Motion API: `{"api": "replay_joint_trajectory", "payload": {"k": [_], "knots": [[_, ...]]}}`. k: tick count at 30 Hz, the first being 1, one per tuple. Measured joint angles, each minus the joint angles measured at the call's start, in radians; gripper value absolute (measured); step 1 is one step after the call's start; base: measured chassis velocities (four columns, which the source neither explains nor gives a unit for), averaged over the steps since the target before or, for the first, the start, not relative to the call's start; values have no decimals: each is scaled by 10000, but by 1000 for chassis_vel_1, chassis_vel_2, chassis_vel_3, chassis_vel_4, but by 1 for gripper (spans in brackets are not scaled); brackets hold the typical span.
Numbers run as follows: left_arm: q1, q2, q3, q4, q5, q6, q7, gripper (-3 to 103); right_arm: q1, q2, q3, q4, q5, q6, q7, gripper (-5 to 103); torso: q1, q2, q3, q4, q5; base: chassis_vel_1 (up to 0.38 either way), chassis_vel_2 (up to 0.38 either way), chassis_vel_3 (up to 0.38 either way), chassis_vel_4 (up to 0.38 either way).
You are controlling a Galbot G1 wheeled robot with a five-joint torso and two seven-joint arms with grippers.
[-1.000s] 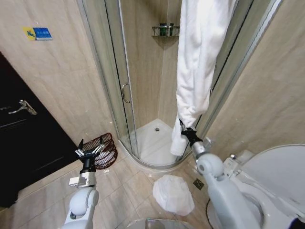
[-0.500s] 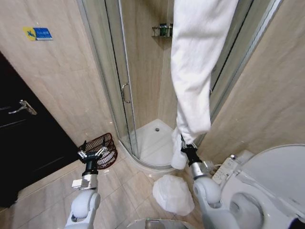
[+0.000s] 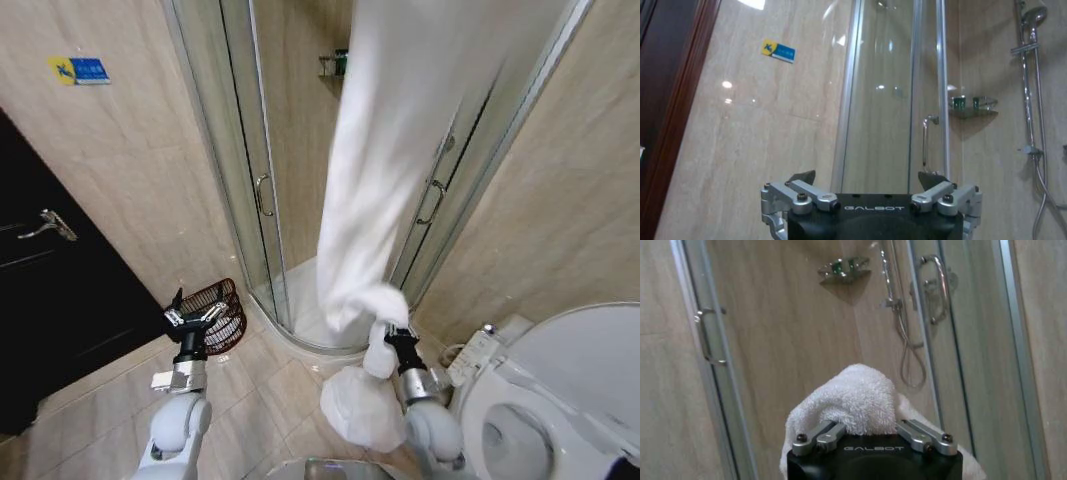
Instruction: Discard the used towel into the hamper.
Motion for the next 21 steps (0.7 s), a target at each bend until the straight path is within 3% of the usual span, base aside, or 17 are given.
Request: {"api": "replay_joint_trajectory", "payload": {"k": [10, 14, 21], "knots": [[-79, -1, -68, 11, 435, 132, 17, 100, -132, -213, 24, 1115, -636, -133, 854, 10, 0, 0, 0, 0, 1, 0, 0, 0, 0], [-81, 17, -1, 217, 931, 54, 6, 100, -35, -213, 196, 1511, -780, -278, 1050, 10, 0, 0, 0, 1, 0, 0, 0, 0, 0], [-52, 45, 107, 407, 1108, -8, -24, 100, -193, -243, 303, 1798, -765, -429, 1039, 10, 0, 0, 0, 0, 1, 41, 40, 26, 40]]}}
